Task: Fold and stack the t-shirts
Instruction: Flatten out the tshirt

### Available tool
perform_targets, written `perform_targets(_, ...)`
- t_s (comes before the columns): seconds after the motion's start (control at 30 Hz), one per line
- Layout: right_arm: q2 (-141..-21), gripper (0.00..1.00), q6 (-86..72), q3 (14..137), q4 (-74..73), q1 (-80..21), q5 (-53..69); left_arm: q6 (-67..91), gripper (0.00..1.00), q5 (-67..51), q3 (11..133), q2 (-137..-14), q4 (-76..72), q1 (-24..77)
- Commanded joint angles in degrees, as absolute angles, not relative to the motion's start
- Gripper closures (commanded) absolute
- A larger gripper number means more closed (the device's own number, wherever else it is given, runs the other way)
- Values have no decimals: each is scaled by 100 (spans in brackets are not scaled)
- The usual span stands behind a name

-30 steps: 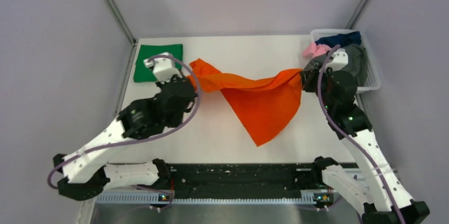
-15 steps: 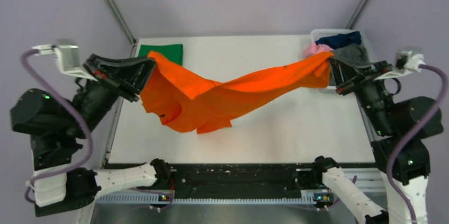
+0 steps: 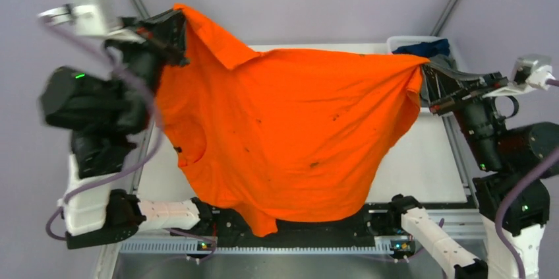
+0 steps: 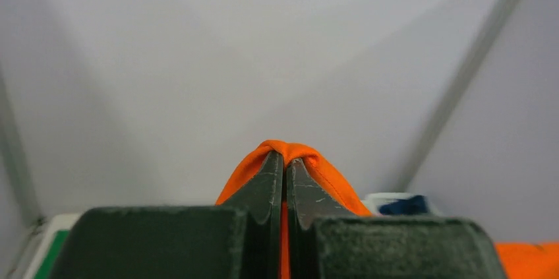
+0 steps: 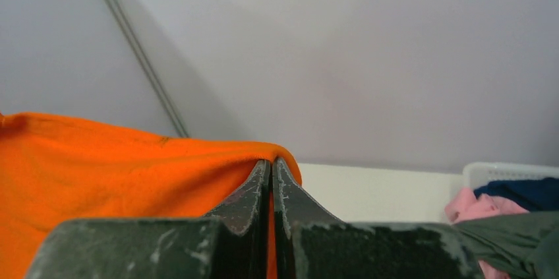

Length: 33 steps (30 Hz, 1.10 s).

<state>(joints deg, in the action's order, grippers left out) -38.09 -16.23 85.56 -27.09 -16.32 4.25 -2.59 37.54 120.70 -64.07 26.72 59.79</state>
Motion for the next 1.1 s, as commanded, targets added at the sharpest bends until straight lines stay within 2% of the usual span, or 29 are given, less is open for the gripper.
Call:
perform_targets(0.0, -4380, 100, -1494, 8165, -2746, -1587, -539, -566, 100, 5426, 11700, -7593, 2013, 5003)
perform_targets(0.1, -4821, 100, -1506, 7518, -2550, -1593, -1357, 808, 100, 4590, 11701, -8362, 3195, 3671)
perform_targets(0.27, -5974, 100, -1394, 6055, -1485, -1571, -2270, 1411, 99, 3120, 10358, -9431, 2516, 2756)
perform_targets(0.37, -7346, 99, -1308, 5515, -320, -1381, -2103, 1994, 100, 2422, 10792, -10739, 2752, 2113)
perform_targets(0.4, -7875, 92, -1299, 5584, -90, -1345, -2060, 2041, 99, 2303, 11075, -11203, 2866, 2008)
perform_targets(0.43, -8367, 76, -1271, 5736, 83, -1317, -2088, 2051, 89, 2235, 11389, -11669, 2995, 1930)
perform_targets(0.47, -8812, 53, -1160, 5954, 178, -1316, -2033, 2098, 73, 2095, 11779, -12086, 3199, 1868)
perform_targets(0.5, -9222, 33, -1140, 6210, 127, -1325, -2095, 2153, 54, 1851, 12156, -12432, 3369, 1796)
perform_targets(0.57, -9730, 22, -1141, 6720, -223, -1363, -2392, 2296, 27, 1439, 12549, -12818, 3483, 1715)
perform_targets(0.6, -9845, 20, -1124, 6893, -365, -1389, -2518, 2302, 6, 1373, 12551, -12868, 3391, 1704)
perform_targets(0.63, -9883, 19, -1087, 6984, -426, -1415, -2647, 2303, 2, 1333, 12506, -12846, 3303, 1705)
perform_targets(0.8, -9386, 15, -987, 6690, -431, -1503, -2431, 2379, 1, 1227, 11929, -12299, 3171, 1705)
perform_targets(0.9, -8969, 12, -1190, 6328, -532, -1502, -1824, 2514, 1, 973, 11185, -11779, 3085, 1711)
perform_targets(0.93, -8831, 6, -1304, 6173, -540, -1506, -1562, 2586, 1, 798, 10913, -11606, 3038, 1713)
perform_targets(1.0, -8562, 2, -1527, 5807, -458, -1505, -1010, 2725, 1, 282, 10226, -11282, 2681, 1728)
perform_targets(1.07, -8420, 1, -1736, 5438, -292, -1505, -529, 2890, 1, -59, 9571, -11065, 2287, 1752)
